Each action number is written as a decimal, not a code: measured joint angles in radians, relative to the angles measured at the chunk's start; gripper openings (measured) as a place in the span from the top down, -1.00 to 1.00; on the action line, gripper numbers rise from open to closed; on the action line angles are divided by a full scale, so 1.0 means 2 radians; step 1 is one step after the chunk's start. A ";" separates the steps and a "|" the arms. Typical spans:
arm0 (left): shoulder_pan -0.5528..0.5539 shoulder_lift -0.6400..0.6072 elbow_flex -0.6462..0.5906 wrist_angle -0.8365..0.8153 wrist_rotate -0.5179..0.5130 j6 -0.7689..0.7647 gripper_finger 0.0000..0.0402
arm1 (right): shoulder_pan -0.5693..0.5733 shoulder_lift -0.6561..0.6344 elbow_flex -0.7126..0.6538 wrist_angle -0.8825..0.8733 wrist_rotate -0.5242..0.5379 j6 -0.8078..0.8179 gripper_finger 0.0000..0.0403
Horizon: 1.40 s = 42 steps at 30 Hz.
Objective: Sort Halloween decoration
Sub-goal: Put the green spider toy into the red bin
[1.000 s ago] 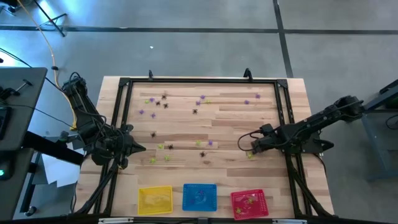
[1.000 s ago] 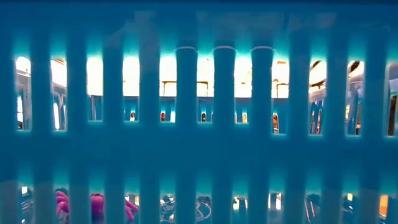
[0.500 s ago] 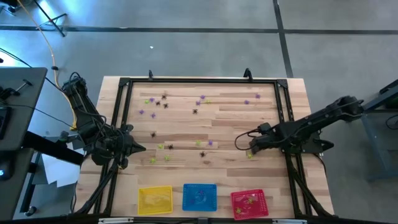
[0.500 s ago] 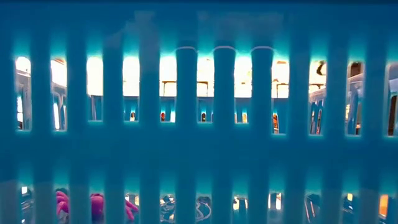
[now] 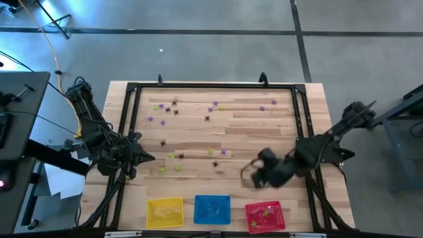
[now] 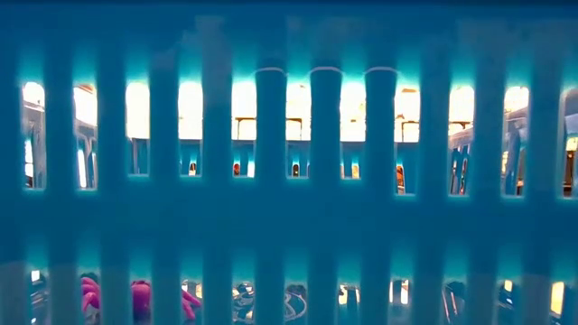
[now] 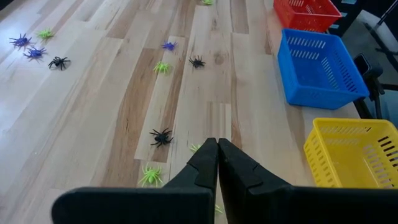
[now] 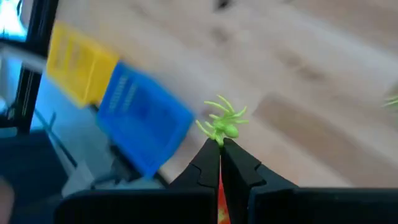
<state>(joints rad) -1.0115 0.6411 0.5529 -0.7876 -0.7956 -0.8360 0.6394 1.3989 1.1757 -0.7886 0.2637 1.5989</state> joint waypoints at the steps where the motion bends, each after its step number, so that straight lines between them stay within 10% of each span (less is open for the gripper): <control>1: 0.000 0.000 0.000 0.000 0.000 0.000 1.00 | 0.012 0.026 0.025 -0.001 0.000 0.000 1.00; 16: 0.000 0.000 0.000 0.000 0.000 0.000 1.00 | 0.087 0.316 0.318 -0.152 -0.168 0.004 1.00; 35: 0.000 0.000 0.000 0.000 0.000 0.042 1.00 | 0.066 0.329 0.247 -0.182 -0.182 0.011 0.98; 42: 0.000 0.000 0.000 0.000 0.000 0.039 1.00 | 0.067 0.329 0.247 -0.181 -0.189 0.012 0.68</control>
<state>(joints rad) -1.0111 0.6411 0.5529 -0.7870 -0.7956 -0.7580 0.7727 2.0569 1.6703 -1.1503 -0.1139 1.6232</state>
